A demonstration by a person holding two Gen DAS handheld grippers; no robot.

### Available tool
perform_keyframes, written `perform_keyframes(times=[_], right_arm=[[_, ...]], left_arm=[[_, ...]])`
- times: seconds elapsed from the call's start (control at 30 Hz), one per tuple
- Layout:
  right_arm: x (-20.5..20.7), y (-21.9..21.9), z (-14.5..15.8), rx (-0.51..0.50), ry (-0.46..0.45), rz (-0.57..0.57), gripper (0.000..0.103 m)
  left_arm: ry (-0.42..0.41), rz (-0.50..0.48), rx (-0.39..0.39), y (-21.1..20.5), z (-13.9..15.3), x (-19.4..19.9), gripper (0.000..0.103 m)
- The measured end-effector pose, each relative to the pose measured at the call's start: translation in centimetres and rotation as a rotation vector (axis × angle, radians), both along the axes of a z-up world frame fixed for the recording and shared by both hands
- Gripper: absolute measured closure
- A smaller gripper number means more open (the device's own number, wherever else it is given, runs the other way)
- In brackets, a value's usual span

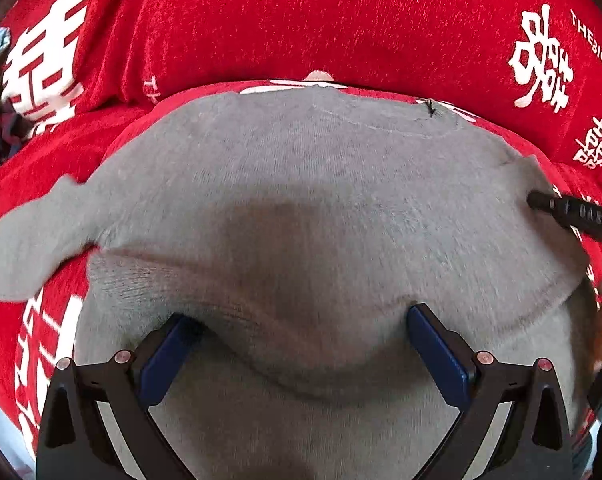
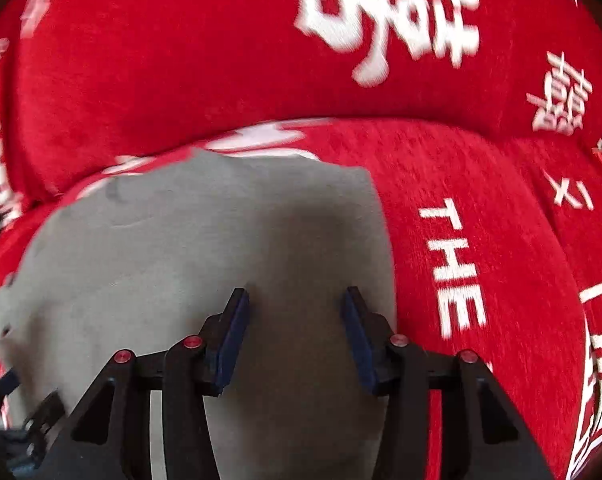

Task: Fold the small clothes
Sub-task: 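Move the left gripper to the other sleeve of the sweater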

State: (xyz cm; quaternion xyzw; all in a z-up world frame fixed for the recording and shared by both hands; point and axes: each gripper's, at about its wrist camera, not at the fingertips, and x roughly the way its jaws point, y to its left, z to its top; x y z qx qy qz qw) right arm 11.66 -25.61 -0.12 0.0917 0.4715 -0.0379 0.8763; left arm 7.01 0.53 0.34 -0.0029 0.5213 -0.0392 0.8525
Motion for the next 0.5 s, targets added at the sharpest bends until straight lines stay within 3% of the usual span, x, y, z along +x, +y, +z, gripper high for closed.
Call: perform_keyframes(times=[0.2, 0.37, 0.5], right_arm=[[1.6, -0.3, 0.5, -0.044, 0.037, -0.002, 0.047], [-3.4, 2.5, 3.1, 0.002, -0.06, 0.074, 0.047], [-6.3, 5.9, 2.6, -0.032, -0.072, 0.155, 0.046]], left_arm=[[0.003, 0.0, -0.001, 0.1, 0.0, 1.2, 0.0], [-0.014, 0.021, -0.001, -0.1, 0.7, -0.2, 0.0], [-0.038, 0.001, -0.015, -0.7, 1.4, -1.9, 0.0]])
